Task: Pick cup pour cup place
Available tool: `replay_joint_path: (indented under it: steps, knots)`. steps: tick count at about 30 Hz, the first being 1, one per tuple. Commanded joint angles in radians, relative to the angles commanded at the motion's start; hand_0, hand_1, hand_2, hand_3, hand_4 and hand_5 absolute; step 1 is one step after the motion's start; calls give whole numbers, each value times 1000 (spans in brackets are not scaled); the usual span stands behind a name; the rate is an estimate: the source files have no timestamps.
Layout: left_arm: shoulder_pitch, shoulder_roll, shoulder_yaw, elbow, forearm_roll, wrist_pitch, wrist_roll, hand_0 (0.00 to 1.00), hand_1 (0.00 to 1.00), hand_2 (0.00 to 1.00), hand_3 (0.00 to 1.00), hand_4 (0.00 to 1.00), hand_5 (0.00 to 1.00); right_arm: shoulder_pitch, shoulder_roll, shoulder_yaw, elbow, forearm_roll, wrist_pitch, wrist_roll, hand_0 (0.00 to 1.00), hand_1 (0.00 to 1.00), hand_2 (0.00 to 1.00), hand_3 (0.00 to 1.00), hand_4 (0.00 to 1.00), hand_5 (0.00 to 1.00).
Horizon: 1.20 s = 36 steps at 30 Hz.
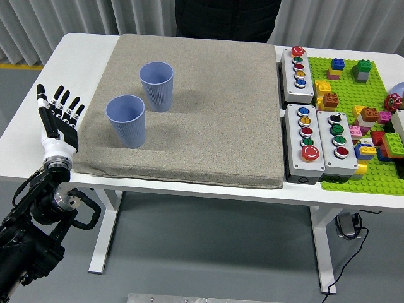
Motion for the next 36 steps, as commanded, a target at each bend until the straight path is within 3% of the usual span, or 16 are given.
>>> replay_joint_path:
  steps: [21, 36]
  knots:
    - [7, -4, 22, -44, 66, 26, 1, 779, 784, 886, 837, 773, 998, 7, 0, 6, 0, -5, 0, 1, 702, 682, 605, 599, 30, 388]
    - [29, -16, 24, -126, 96, 44, 1, 779, 784, 885, 839, 780, 998, 10, 2, 8, 0, -9, 0, 0, 702, 682, 605, 600, 29, 388]
